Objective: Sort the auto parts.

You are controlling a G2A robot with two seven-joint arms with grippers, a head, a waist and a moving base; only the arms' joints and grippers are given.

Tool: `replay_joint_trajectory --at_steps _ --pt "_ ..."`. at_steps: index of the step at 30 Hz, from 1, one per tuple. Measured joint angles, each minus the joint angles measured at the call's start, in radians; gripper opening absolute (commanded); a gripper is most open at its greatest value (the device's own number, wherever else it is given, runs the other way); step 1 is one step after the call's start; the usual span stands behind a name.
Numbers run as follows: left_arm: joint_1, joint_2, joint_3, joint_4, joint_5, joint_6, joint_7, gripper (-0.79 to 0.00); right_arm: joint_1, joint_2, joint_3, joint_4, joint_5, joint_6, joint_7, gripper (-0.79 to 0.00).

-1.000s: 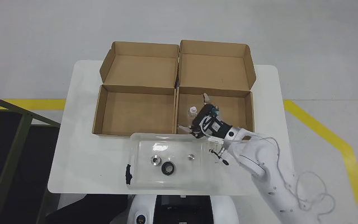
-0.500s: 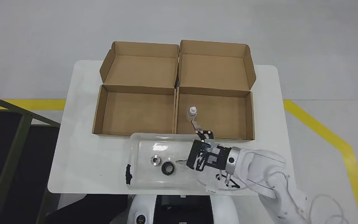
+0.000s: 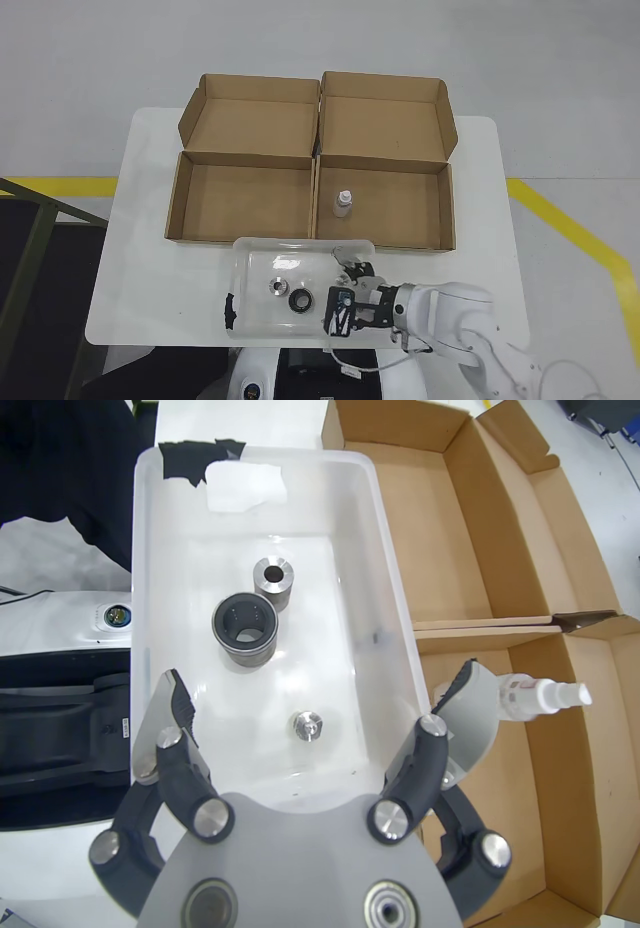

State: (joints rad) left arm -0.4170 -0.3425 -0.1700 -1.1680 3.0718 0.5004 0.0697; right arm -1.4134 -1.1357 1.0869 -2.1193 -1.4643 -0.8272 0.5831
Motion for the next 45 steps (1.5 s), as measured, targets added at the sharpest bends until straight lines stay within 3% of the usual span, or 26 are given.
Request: replay_joint_trajectory --at_steps 18,20,31,36,45 --pt "0.0 0.0 0.0 0.0 0.0 0.0 0.0 0.0 0.077 -0.001 -0.058 0.056 -0.015 0.045 0.183 -0.006" --pt "0.0 0.0 0.0 0.0 0.0 0.0 0.0 0.0 0.084 -0.002 -0.066 0.055 -0.017 0.048 0.207 -0.058" --pt "0.0 0.0 0.0 0.0 0.0 0.0 0.0 0.0 0.122 -0.006 -0.113 0.089 -0.012 0.075 0.289 -0.166" --pt "0.0 0.0 0.0 0.0 0.0 0.0 0.0 0.0 0.139 -0.009 -0.131 0.107 -0.014 0.091 0.309 -0.296" --pt "0.0 0.0 0.0 0.0 0.0 0.0 0.0 0.0 0.171 -0.017 -0.173 0.14 -0.014 0.112 0.355 -0.299"
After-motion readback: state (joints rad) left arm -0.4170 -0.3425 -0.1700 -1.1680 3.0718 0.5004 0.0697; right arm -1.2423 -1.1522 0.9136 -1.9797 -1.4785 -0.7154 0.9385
